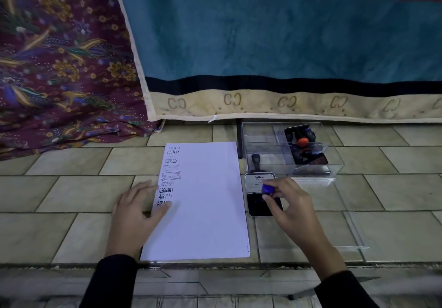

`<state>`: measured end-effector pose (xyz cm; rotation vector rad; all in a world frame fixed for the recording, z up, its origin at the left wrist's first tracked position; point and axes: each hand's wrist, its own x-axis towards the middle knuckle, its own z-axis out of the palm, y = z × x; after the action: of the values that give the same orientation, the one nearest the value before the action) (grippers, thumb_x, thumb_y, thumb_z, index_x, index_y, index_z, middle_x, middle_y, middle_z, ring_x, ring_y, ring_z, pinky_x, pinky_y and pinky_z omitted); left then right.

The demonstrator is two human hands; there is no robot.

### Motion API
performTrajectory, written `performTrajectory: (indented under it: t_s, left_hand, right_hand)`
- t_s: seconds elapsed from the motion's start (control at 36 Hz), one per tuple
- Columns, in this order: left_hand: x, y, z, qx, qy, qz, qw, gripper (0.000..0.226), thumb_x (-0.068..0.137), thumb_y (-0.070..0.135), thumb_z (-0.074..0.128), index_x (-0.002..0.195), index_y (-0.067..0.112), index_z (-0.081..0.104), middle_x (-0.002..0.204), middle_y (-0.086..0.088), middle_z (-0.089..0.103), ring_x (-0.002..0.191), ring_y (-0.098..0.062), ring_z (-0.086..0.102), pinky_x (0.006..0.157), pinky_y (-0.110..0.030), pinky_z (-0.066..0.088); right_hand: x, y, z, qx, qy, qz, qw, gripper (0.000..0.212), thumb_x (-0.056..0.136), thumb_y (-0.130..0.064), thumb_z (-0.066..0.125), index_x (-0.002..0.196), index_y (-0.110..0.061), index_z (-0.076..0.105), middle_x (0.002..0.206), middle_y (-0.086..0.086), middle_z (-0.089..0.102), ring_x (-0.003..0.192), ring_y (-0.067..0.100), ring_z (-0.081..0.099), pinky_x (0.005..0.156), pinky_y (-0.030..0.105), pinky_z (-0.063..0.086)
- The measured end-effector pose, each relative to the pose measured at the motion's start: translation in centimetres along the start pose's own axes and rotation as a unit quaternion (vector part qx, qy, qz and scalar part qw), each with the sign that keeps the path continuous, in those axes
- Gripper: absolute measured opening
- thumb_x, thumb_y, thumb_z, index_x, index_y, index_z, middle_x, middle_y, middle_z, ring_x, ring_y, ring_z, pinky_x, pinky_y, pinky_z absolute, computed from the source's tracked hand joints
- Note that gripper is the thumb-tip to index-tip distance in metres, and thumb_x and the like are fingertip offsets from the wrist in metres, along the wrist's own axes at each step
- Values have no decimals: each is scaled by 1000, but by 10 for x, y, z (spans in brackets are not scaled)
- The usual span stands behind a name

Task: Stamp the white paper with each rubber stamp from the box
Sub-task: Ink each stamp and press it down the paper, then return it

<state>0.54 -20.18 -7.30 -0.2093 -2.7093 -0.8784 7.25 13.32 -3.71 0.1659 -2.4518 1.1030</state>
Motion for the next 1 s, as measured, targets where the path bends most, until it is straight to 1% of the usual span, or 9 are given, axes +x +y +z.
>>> performTrajectory:
  t_s: [0.08, 0.14, 0.22, 0.33, 0.42, 0.67, 0.86, 0.92, 1.0]
  left_hand:
    - [-2, 34, 13, -25, 1, 44, 999, 52, 75, 64, 54, 112, 28, 64, 127, 12, 58, 120, -9, 46, 103, -48, 41]
    - [-5, 61, 26, -39, -20, 76, 996, 51, 76, 64, 55, 114, 30, 63, 128, 14, 58, 122, -8, 47, 104, -48, 40]
    - [-8, 97, 46, -38, -77, 115, 990, 58, 77, 69, 52, 121, 31, 60, 132, 15, 55, 128, -9, 45, 110, -46, 32]
    - [-11, 127, 69, -13, -152, 132, 979, 71, 74, 78, 44, 131, 36, 49, 143, 19, 43, 136, -4, 32, 117, -40, 17]
    - [-11, 137, 80, -1, -173, 137, 975, 79, 70, 80, 42, 134, 34, 48, 142, 17, 44, 135, -6, 33, 116, -39, 18]
    - [-14, 140, 92, -7, -157, 139, 978, 68, 69, 74, 50, 123, 33, 56, 128, 17, 54, 125, -5, 42, 112, -37, 25]
    - [-14, 142, 85, -21, -166, 128, 977, 71, 69, 74, 53, 127, 32, 54, 133, 18, 51, 128, -6, 41, 113, -38, 23]
    - [-12, 139, 74, -63, -140, 118, 981, 69, 72, 73, 55, 127, 32, 55, 134, 17, 53, 130, -6, 42, 114, -40, 24]
    - [-9, 118, 50, -113, -65, 83, 988, 54, 80, 62, 56, 120, 26, 62, 128, 13, 60, 126, -9, 50, 109, -41, 33]
  right_hand:
    - [-3, 2, 2, -11, -9, 3, 1000, 25, 83, -9, 69, 106, -17, 64, 96, -8, 59, 84, 3, 61, 75, 26, 55]
    - [-6, 2, 4, -17, -10, 5, 1000, 25, 83, -9, 69, 106, -18, 64, 97, -10, 58, 85, 1, 60, 76, 24, 55]
    - [-8, 2, 6, -21, -1, 0, 1000, 28, 82, -9, 70, 106, -21, 63, 96, -11, 58, 84, 2, 61, 75, 21, 54]
    - [-4, 2, 5, -32, -5, 3, 999, 23, 83, -10, 69, 105, -18, 63, 97, -9, 59, 85, 4, 61, 75, 25, 55]
    - [-3, 3, 5, -31, -4, 0, 1000, 22, 81, -8, 70, 102, -15, 65, 96, -7, 60, 85, 5, 62, 74, 27, 56]
    - [-6, 2, 2, -18, -2, -1, 1000, 24, 80, -8, 72, 103, -13, 67, 95, -7, 62, 87, 5, 63, 77, 19, 55]
    - [-2, 0, 3, -14, 4, 15, 1000, 21, 81, -8, 71, 100, -14, 66, 92, -6, 62, 84, 9, 64, 75, 19, 54]
    - [2, -5, 4, 21, 22, 27, 999, 23, 81, -10, 71, 101, -18, 65, 92, -9, 62, 85, 7, 65, 76, 17, 54]
    - [12, -20, 14, 74, 32, 40, 996, 26, 80, -13, 72, 104, -22, 65, 96, -18, 61, 85, -1, 65, 76, 11, 53]
